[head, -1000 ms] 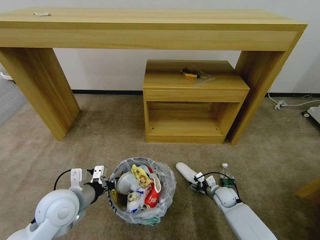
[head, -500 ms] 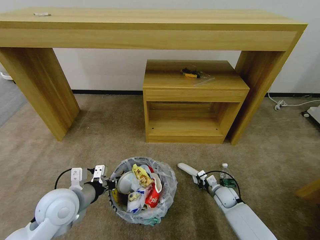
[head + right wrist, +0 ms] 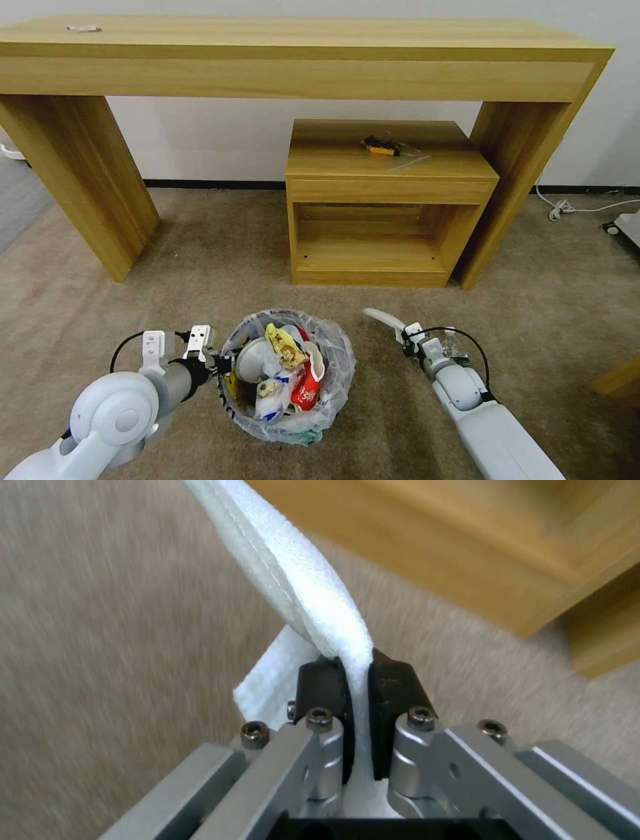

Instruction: Pick up the trash bin and place the garbage on the floor into it.

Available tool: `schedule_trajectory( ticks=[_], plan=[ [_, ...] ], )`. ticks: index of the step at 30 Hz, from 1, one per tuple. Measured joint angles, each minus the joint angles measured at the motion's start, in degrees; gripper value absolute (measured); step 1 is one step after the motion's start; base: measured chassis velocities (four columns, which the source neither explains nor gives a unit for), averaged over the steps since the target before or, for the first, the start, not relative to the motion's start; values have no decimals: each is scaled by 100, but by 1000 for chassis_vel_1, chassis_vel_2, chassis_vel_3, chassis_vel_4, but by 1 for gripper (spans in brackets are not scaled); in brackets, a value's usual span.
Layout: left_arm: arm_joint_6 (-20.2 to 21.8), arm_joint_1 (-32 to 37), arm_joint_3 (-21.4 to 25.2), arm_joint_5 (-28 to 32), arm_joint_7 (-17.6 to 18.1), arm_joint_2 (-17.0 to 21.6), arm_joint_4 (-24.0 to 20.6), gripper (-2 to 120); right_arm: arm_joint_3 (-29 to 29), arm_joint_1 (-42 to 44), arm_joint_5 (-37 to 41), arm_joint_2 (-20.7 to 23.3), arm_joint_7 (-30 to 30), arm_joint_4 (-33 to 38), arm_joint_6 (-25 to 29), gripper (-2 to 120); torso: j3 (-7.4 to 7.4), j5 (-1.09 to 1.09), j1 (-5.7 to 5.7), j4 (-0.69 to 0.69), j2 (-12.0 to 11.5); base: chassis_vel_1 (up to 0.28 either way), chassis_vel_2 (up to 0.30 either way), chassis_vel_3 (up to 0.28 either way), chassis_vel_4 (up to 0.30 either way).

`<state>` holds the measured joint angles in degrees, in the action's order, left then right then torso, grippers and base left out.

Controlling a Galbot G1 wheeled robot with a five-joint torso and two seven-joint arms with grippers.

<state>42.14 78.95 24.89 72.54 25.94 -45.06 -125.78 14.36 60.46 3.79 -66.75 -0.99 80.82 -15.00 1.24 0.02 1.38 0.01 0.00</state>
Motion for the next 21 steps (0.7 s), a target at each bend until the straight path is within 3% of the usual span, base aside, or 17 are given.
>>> schedule_trajectory(
  ticks=[3,7,13,21],
  plan=[
    [0,-202,-54,62,-1,112,147,0,85,165,710,164,180,948,-116,3,0,2,1,2,0,0,0,0,0],
    [0,-439,-138,102,4,193,383,0,-15,-78,1437,245,220,1659,-85,3,0,2,0,-1,0,0,0,0,0],
    [1,-948,-350,231,8,178,728,0,-296,-598,2313,216,61,2198,-164,3,0,2,1,-1,0,0,0,0,0],
    [0,-1811,-1032,445,23,217,1142,0,-869,-1117,3249,178,-107,2893,-542,3,0,1,0,1,0,0,0,0,0]
  ],
)
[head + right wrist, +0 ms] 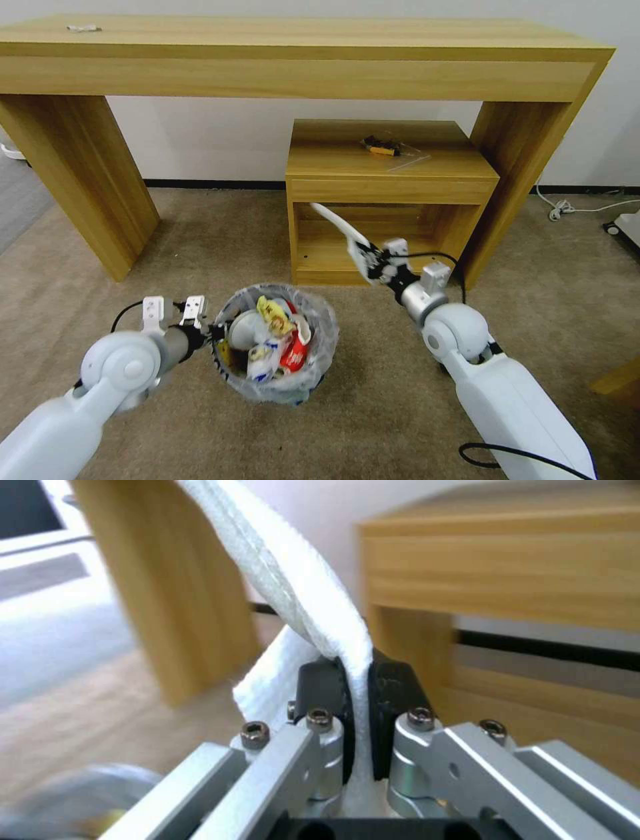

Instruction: Pick up the trash bin and place the garbage on the floor into it.

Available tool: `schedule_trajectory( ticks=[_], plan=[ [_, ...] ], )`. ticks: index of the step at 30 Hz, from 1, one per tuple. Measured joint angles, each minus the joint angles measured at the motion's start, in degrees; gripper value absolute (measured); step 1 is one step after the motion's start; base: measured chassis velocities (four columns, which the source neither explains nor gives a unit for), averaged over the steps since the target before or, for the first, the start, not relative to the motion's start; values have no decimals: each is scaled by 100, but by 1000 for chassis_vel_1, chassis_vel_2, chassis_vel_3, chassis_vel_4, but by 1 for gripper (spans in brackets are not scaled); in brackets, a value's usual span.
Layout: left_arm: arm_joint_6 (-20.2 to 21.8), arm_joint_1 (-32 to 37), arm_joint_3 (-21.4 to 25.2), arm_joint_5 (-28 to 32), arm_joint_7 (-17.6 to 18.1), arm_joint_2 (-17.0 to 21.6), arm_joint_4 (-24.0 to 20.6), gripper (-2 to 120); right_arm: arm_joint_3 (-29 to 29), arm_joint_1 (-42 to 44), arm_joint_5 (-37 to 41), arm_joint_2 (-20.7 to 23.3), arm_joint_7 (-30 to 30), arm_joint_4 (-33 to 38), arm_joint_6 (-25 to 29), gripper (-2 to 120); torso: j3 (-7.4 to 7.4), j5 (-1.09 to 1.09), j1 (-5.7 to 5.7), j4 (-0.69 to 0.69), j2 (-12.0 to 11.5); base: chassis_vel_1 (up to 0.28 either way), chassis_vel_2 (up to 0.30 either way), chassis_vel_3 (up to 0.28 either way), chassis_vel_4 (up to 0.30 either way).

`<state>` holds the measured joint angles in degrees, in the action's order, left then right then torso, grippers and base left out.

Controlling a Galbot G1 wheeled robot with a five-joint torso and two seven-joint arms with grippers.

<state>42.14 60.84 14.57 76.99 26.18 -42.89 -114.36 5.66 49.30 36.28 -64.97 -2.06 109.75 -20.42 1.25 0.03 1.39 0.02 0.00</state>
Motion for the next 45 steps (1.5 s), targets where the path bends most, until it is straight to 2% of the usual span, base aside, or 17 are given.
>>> schedule_trajectory(
  ticks=[4,11,17,24,38,40,42,44,45],
  plan=[
    [0,-294,-415,40,32,-72,134,0,-562,-370,749,-108,131,344,-213,3,0,0,0,-2,0,0,0,0,0],
    [0,-427,-567,61,36,-94,178,0,-1071,-168,1231,-133,342,642,-350,3,-1,-1,0,-1,0,0,0,0,0],
    [0,-426,-565,103,43,-49,139,0,-1221,81,1115,-169,325,480,-337,3,-1,0,0,-1,0,0,0,0,0],
    [0,-319,-463,142,42,19,13,0,-1223,299,500,-180,86,95,-198,3,-1,0,0,-1,0,0,0,0,0],
    [3,-157,-205,172,27,112,-122,0,-1250,660,-55,-145,138,-131,-198,4,-1,0,0,-1,0,0,0,0,0],
    [3,-132,-184,170,27,118,-138,0,-1252,670,-62,-148,159,-130,-215,7,-1,0,-1,-1,0,0,0,0,0],
    [3,-69,-130,159,24,131,-170,0,-1265,678,-33,-146,243,-86,-255,18,-1,0,-1,-1,0,0,0,0,0],
    [3,-48,-112,158,20,139,-181,0,-1266,678,-14,-139,274,-63,-257,22,-1,0,0,-1,0,0,0,0,0],
    [3,-20,-88,158,15,148,-197,0,-1260,672,6,-130,328,-34,-257,28,-1,0,0,-1,0,0,0,0,0]
  ],
)
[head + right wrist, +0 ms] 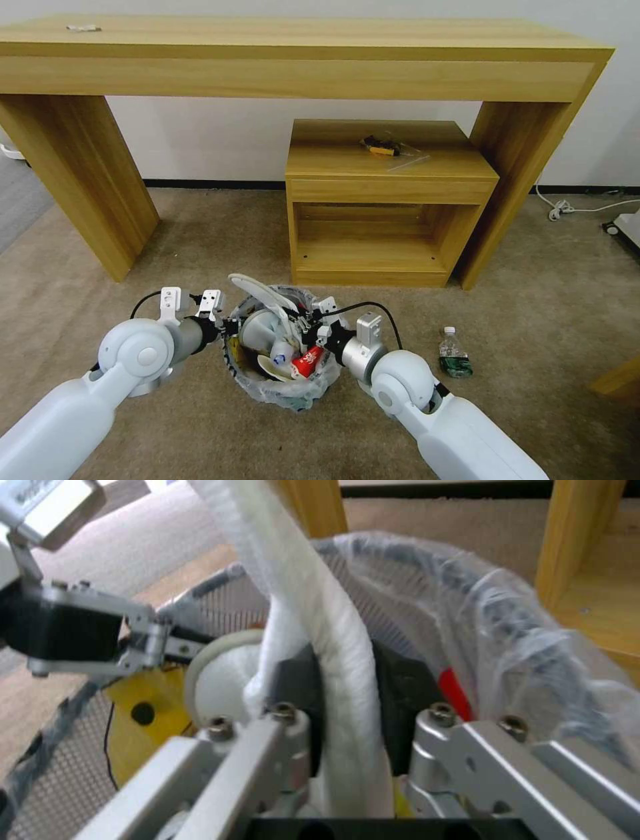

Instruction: Pick up the trash bin and place the garbage on the floor into it.

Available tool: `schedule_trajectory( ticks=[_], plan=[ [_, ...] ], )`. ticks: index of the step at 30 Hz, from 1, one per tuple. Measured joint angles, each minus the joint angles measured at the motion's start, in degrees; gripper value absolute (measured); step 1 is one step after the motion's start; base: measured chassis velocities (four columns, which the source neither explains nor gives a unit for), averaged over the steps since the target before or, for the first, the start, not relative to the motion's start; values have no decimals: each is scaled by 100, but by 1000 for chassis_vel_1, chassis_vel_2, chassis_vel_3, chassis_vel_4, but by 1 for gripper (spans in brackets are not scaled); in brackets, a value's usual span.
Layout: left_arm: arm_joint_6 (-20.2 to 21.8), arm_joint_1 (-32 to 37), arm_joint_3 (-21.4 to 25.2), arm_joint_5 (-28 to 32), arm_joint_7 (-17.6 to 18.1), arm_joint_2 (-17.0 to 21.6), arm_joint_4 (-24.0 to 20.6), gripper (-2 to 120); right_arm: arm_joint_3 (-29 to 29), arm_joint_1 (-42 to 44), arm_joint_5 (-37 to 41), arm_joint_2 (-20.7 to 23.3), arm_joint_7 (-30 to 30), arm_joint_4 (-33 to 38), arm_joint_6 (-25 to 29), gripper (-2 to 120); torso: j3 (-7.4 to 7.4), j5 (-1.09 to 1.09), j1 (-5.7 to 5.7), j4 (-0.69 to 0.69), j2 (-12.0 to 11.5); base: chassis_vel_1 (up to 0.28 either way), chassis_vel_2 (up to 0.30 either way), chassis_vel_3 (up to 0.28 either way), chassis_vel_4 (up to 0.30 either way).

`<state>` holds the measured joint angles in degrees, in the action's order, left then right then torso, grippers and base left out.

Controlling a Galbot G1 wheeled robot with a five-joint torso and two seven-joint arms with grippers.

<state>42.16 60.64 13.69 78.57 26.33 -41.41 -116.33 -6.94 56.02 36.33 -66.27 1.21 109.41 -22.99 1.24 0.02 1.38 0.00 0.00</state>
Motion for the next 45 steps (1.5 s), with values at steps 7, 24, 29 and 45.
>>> schedule_trajectory(
  ticks=[7,24,29,45],
  plan=[
    [-5,95,87,-19,-8,40,-19,0,147,-16,88,127,92,205,17,51,0,0,0,0,0,0,0,0,0],
    [-6,172,75,-88,0,3,-55,0,463,190,120,426,109,631,98,100,0,0,0,0,0,0,0,0,0],
    [-5,164,66,-90,1,6,-44,0,476,125,199,451,122,699,91,100,0,0,0,0,0,0,0,0,0],
    [-3,554,397,-248,-41,-62,-44,0,1451,687,-330,676,618,790,85,100,0,-1,0,0,0,0,0,0,0]
  ],
)
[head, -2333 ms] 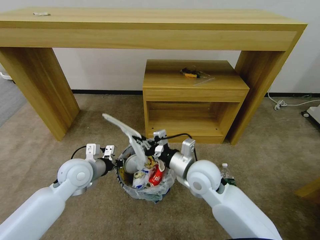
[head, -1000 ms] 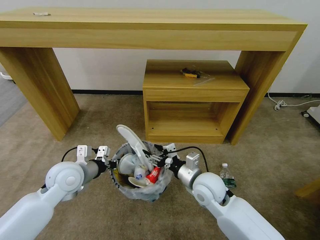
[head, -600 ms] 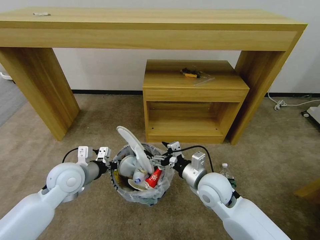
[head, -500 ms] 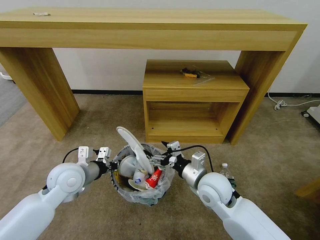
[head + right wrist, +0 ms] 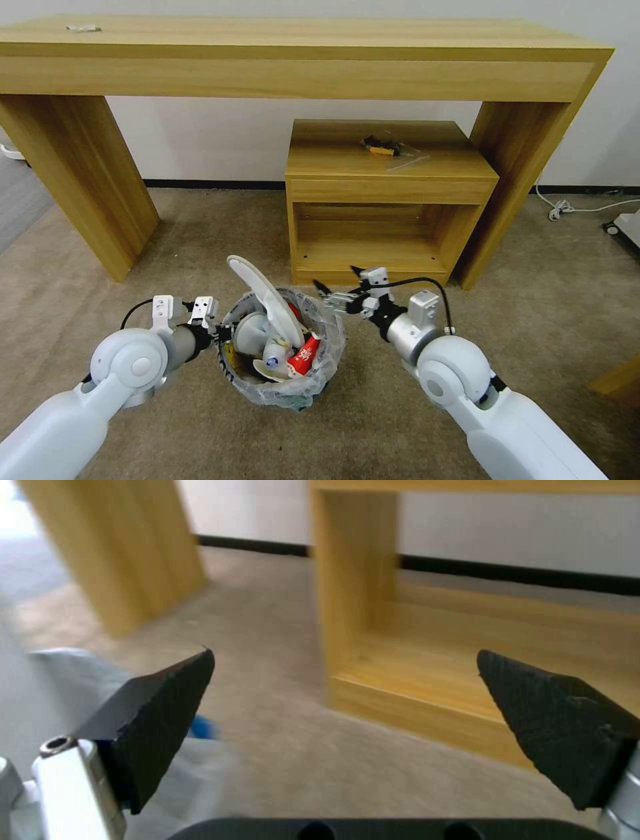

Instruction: Pick up the trash bin and place the garbage on the floor into it.

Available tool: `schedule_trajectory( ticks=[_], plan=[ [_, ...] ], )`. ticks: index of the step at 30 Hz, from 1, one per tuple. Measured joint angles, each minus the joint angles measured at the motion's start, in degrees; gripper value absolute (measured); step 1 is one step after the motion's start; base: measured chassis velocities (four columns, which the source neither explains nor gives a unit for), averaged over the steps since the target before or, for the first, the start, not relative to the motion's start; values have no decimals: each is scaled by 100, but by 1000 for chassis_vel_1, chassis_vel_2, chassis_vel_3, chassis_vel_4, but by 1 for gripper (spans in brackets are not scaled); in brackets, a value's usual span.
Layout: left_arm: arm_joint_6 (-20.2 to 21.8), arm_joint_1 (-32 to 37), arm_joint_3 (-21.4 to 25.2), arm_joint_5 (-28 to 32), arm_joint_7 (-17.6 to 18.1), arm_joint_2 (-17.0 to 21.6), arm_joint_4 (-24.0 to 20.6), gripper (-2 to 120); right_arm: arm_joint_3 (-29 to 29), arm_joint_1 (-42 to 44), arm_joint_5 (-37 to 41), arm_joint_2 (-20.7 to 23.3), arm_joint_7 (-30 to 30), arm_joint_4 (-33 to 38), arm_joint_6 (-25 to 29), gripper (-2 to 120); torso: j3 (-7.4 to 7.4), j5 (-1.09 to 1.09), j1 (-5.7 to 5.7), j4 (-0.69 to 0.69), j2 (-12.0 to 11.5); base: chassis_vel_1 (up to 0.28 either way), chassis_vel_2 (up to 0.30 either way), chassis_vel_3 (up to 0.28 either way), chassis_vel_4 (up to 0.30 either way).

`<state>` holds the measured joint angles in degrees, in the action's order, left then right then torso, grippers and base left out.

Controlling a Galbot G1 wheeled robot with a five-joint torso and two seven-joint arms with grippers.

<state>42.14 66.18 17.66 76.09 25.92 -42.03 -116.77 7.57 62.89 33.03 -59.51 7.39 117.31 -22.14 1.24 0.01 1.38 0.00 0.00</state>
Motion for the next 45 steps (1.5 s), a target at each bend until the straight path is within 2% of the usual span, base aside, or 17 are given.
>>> schedule_trajectory(
  ticks=[12,19,25,33,36,40,42,43,45],
  plan=[
    [1,298,163,-50,59,-34,-187,0,1156,892,-239,-209,78,-92,147,100,0,1,0,0,0,0,0,0,0],
    [1,373,145,-48,98,-69,-293,0,1830,1397,-318,-317,-134,-78,187,100,0,2,0,0,0,0,0,0,0],
    [0,390,145,-46,100,-52,-339,0,2025,1598,-410,-449,-231,-93,263,100,0,2,0,0,0,-33,-44,33,41],
    [0,430,121,-47,113,-87,-409,0,2226,1858,-496,-572,-329,-170,352,100,0,0,0,2,0,-188,-183,177,172],
    [-1,459,122,-48,136,-97,-450,0,2272,1877,-510,-602,-360,-341,380,100,0,3,0,1,0,-266,-236,228,242],
    [-1,493,122,-47,170,-110,-499,0,2272,1753,-492,-618,-419,-904,419,100,0,-1,0,0,0,-244,-238,225,222],
    [-1,505,116,-44,205,-126,-533,0,2138,1469,-508,-616,-471,-1722,621,100,0,-2,0,2,0,-168,-194,192,159],
    [-1,505,116,-44,205,-126,-533,0,2138,1469,-508,-616,-471,-1722,621,100,0,-2,0,2,0,-158,-151,172,117],
    [-2,479,70,-42,217,-132,-534,0,2011,1225,-486,-592,-624,-2456,726,100,1,-1,0,2,0,-108,-95,81,92]
  ],
)
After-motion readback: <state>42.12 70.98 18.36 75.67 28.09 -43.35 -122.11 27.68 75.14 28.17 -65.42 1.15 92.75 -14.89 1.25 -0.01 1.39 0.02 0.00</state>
